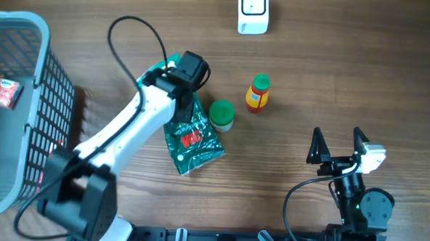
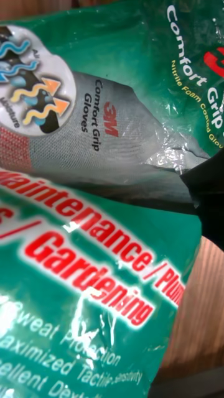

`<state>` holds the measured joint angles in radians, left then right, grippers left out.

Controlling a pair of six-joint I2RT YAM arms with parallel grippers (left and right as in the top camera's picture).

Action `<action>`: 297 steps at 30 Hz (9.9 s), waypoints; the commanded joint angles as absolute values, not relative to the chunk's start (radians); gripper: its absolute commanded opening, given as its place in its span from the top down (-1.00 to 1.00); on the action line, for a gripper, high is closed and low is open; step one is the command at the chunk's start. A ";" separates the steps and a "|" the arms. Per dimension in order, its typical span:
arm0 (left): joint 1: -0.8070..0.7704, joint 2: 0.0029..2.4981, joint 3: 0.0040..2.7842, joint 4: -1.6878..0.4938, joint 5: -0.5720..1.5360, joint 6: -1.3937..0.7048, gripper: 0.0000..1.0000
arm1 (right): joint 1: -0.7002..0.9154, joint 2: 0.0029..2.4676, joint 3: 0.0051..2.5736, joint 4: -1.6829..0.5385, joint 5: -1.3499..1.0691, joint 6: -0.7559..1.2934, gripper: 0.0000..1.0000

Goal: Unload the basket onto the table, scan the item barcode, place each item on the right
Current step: 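Carry the glove pack with the left gripper and lay it beside the jar, then reach the left gripper into the basket and grasp the red Kleenex pack, then carry the Kleenex pack with the left gripper and drop it right of the gloves, then reach the left gripper into the basket and grasp the red snack stick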

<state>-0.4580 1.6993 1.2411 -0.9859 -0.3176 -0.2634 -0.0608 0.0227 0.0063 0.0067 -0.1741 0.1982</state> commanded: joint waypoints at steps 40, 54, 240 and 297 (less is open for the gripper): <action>0.086 1.199 1.494 -0.796 -0.403 -0.537 -1.00 | -0.065 0.023 0.005 0.010 -0.157 0.210 -0.99; 0.717 1.536 1.490 -0.832 -0.153 -0.667 -0.70 | -0.065 0.023 0.005 0.010 -0.157 0.210 -0.99; 0.568 1.583 1.589 -1.067 -0.146 -0.727 -1.00 | -0.065 0.023 0.005 0.010 -0.157 0.210 -1.00; 0.851 1.683 1.032 -0.741 -0.085 -1.417 -1.00 | -0.065 0.023 0.005 0.010 -0.157 0.210 -1.00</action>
<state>0.8459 1.6665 1.0183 -0.7113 -0.1932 -1.4513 -0.0616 0.0235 0.0063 0.0067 -0.1741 0.1982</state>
